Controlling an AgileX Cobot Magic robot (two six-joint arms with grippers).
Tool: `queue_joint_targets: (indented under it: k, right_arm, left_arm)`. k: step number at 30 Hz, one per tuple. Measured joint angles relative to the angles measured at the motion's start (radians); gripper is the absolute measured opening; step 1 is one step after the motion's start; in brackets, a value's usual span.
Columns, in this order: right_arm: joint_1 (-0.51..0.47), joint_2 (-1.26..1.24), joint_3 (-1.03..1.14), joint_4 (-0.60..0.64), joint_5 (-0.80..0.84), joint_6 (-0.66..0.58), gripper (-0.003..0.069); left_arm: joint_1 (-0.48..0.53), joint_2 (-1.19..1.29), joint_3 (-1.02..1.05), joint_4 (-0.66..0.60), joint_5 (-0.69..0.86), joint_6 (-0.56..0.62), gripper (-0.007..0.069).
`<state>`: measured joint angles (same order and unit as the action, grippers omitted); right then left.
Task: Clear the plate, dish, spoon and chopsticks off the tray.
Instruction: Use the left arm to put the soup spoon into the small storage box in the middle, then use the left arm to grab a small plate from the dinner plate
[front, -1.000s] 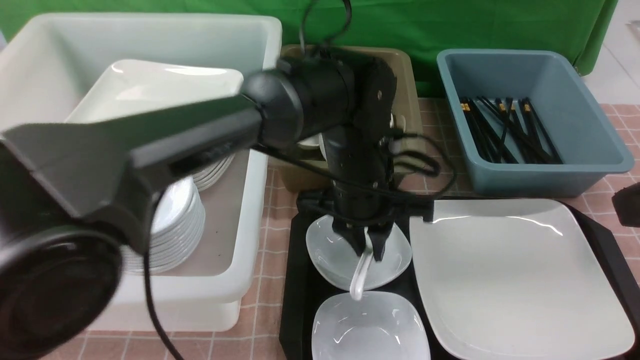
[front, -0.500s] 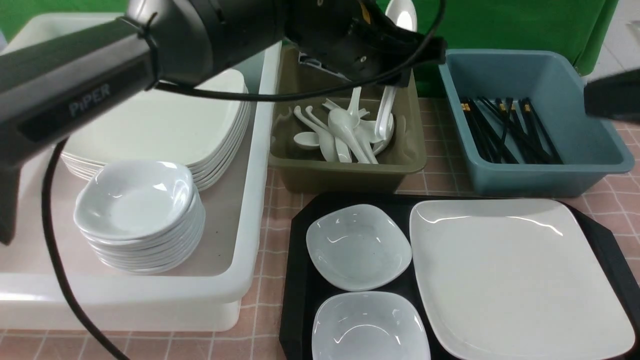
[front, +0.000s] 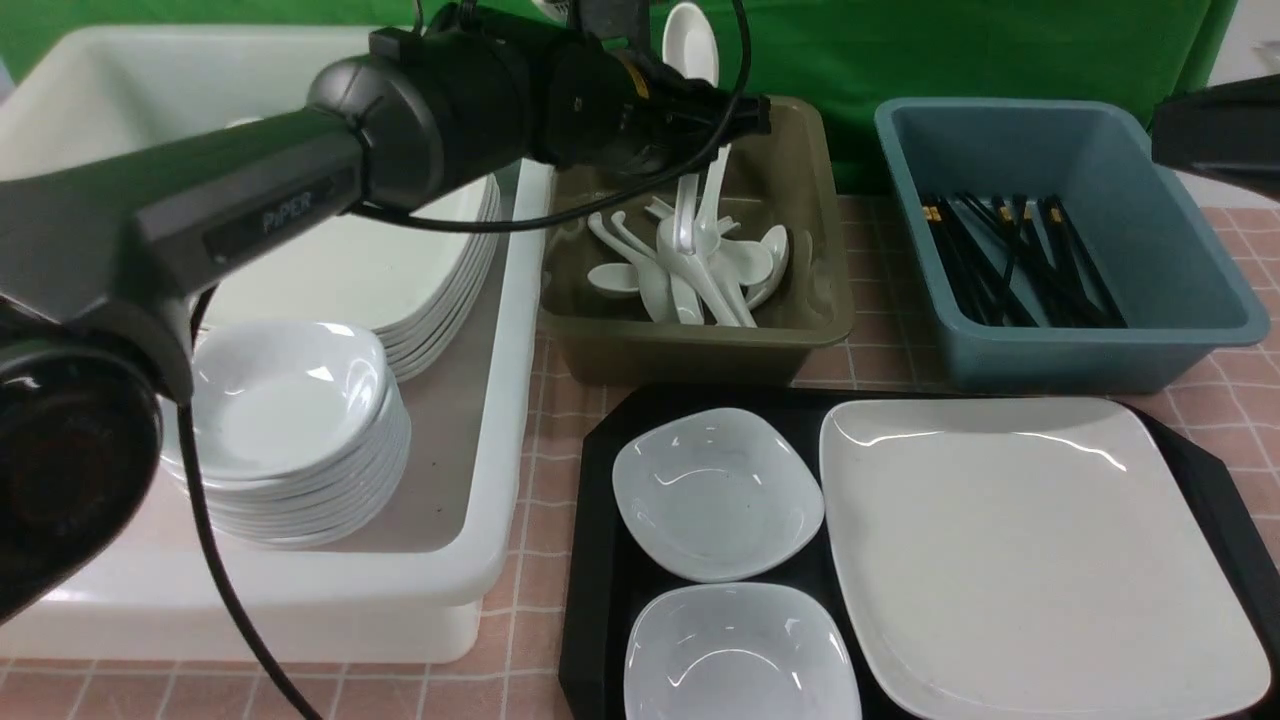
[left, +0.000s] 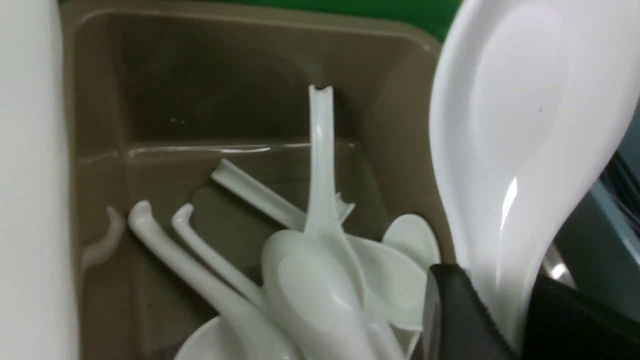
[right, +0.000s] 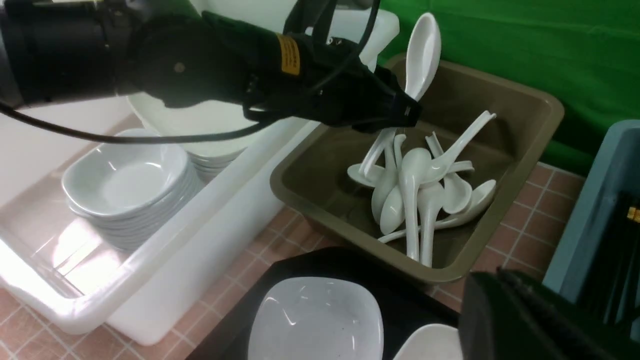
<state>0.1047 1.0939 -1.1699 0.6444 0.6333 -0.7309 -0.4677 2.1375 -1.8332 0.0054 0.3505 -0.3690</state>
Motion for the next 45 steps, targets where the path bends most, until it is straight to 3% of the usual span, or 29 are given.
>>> queue_joint_targets:
  k: [8, 12, 13, 14, 18, 21, 30, 35, 40, 41, 45]
  right_arm:
    - [0.000, 0.000, 0.000, -0.001, 0.007, -0.015, 0.0034]
    - [0.000, 0.000, 0.000, -0.001, 0.033, -0.015, 0.0036]
    - [0.000, 0.000, 0.000, -0.001, 0.064, -0.015, 0.0036]
    - [0.000, 0.000, 0.000, -0.001, 0.064, -0.015, 0.0036]
    - [0.000, 0.000, 0.000, -0.005, 0.197, -0.015, 0.0036]
    - [0.000, 0.000, 0.000, -0.020, 0.271, -0.014, 0.0036]
    - [0.000, -0.002, 0.000, -0.099, 0.429, 0.014, 0.0035]
    - [0.000, -0.004, 0.001, -0.188, 0.495, 0.069, 0.0031]
    - [0.000, -0.004, 0.001, -0.202, 0.496, 0.075, 0.0031]
    - [0.000, -0.004, 0.001, -0.202, 0.496, 0.075, 0.0031]
    - [0.000, -0.004, 0.001, -0.203, 0.496, 0.076, 0.0031]
  left_arm:
    - [0.009, -0.042, 0.001, -0.005, 0.126, 0.058, 0.0431]
    - [0.009, -0.102, 0.001, -0.057, 0.259, 0.094, 0.0452]
    - [0.009, -0.143, 0.001, -0.098, 0.375, 0.139, 0.0396]
    - [0.009, -0.143, 0.001, -0.104, 0.388, 0.145, 0.0386]
    - [-0.010, -0.221, 0.001, -0.220, 0.674, 0.356, 0.0070]
    - [-0.068, -0.240, 0.008, -0.201, 0.822, 0.431, 0.0005]
    - [-0.247, -0.261, 0.208, -0.163, 0.868, 0.451, -0.0005]
    - [-0.264, -0.222, 0.267, -0.138, 0.843, 0.415, 0.0082]
    - [-0.264, -0.171, 0.269, -0.074, 0.795, 0.411, 0.0262]
    - [-0.264, -0.169, 0.269, -0.069, 0.794, 0.411, 0.0271]
    - [-0.264, -0.118, 0.273, -0.048, 0.781, 0.411, 0.0438]
